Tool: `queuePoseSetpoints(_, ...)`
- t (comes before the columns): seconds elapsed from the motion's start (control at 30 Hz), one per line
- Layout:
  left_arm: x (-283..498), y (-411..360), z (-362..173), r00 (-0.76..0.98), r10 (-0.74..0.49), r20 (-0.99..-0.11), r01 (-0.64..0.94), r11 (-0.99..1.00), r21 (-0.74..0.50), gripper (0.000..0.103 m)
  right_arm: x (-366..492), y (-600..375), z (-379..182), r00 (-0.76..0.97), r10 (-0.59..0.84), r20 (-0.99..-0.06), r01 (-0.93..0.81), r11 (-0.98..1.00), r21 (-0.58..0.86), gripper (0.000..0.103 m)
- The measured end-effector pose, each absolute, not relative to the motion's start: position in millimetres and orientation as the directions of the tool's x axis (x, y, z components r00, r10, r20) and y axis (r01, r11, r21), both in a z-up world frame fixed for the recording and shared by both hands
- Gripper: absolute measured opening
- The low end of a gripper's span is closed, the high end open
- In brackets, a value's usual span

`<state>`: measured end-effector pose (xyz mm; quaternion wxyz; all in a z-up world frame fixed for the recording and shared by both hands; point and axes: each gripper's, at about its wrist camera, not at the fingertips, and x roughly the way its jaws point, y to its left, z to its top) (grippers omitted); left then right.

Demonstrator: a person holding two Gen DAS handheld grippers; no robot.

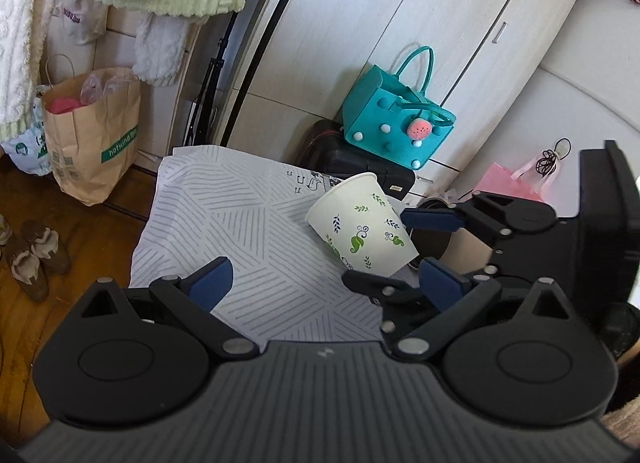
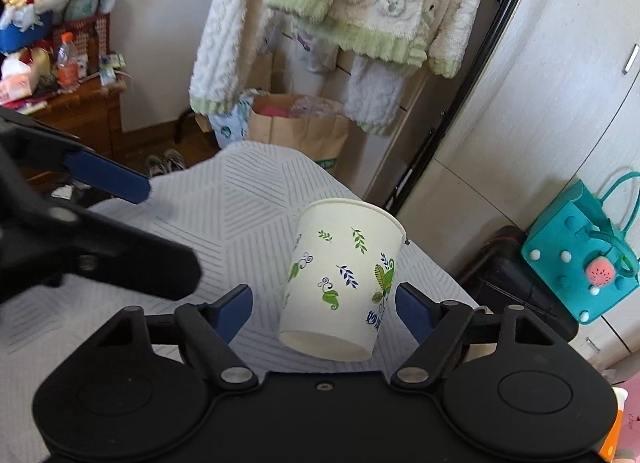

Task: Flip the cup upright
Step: 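Move the right gripper to the white leaf-print paper cup and close on it, then lift the paper cup with the right gripper and rotate it rim-up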

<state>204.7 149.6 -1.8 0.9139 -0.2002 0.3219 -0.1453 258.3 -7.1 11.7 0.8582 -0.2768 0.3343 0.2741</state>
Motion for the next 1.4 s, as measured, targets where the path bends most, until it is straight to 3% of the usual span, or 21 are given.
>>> queuePoseSetpoints(0.17, 198.5, 150.5, -5.0, 0.747, -0.392, -0.537, 0.132, 0.879, -0.459, 0.1, 264.7, -5.2, 6.6, 0.621, 0.263, -0.738, -0.653, 0.694, -0.302, 0.068)
queuePoseSetpoints(0.77, 160.3, 134.2, 15.8, 0.737, -0.41, -0.537, 0.169, 0.881, -0.441, 0.1, 216.6, -24.3, 45.5, 0.626, 0.325, -0.709, -0.663, 0.701, -0.263, 0.067)
queuePoseSetpoints(1.4, 117.4, 60.4, 30.8, 0.637, -0.509, -0.58, 0.297, 0.855, -0.425, 0.1, 144.9, -110.2, 55.6, 0.57, 0.286, -0.77, -0.599, 0.787, -0.15, 0.067)
